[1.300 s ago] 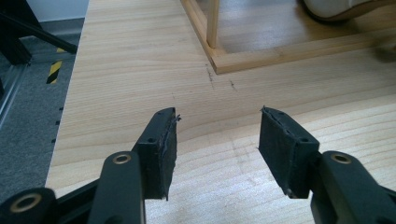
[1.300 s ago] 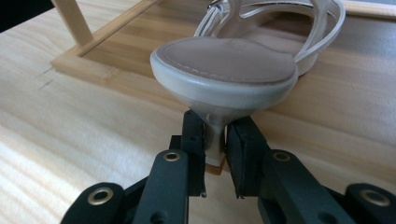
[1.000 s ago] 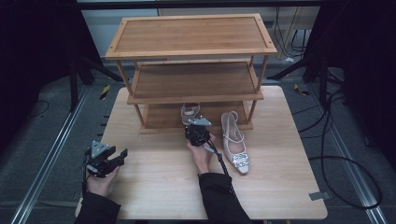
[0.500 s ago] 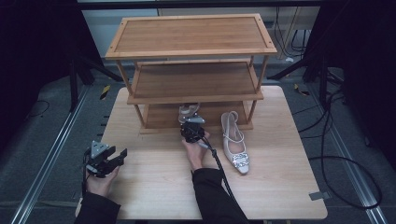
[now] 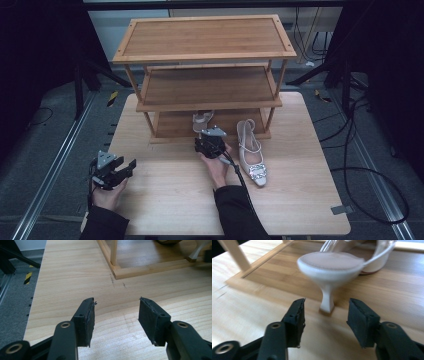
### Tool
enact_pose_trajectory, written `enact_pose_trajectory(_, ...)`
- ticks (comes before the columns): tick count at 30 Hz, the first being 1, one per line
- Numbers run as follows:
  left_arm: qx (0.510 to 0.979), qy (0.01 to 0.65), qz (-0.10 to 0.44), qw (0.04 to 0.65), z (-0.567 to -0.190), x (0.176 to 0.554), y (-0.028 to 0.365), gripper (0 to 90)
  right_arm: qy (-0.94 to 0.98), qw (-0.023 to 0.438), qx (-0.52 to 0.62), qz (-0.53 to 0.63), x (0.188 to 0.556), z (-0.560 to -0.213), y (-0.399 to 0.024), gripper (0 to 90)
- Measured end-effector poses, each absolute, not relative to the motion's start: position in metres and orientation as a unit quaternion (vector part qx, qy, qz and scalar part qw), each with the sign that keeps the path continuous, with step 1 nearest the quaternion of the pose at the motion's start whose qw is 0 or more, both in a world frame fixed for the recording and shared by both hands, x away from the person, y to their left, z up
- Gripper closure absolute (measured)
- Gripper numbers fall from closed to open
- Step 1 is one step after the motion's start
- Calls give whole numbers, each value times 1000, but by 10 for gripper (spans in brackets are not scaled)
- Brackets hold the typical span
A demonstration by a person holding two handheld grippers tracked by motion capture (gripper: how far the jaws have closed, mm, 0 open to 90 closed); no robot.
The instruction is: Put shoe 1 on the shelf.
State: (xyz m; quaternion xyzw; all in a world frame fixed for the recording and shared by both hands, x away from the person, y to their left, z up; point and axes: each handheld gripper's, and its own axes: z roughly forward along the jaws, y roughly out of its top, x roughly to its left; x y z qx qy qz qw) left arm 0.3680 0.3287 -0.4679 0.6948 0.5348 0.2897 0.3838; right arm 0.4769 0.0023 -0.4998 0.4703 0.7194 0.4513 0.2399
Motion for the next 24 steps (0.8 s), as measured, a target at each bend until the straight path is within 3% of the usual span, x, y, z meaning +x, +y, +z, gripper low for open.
enact_pose_trajectory(7,697,532,299,375,-468,368,328,503,741,220,422,473,434,-469,-29,333)
enact_pose_trajectory(10,699,531,303,372,-468,368,328,504,743,236,412,472,419,-453,-48,316)
enact_pose_trajectory(24,694,532,302,381,-471,368,329,476,734,274,420,457,372,-427,-141,309)
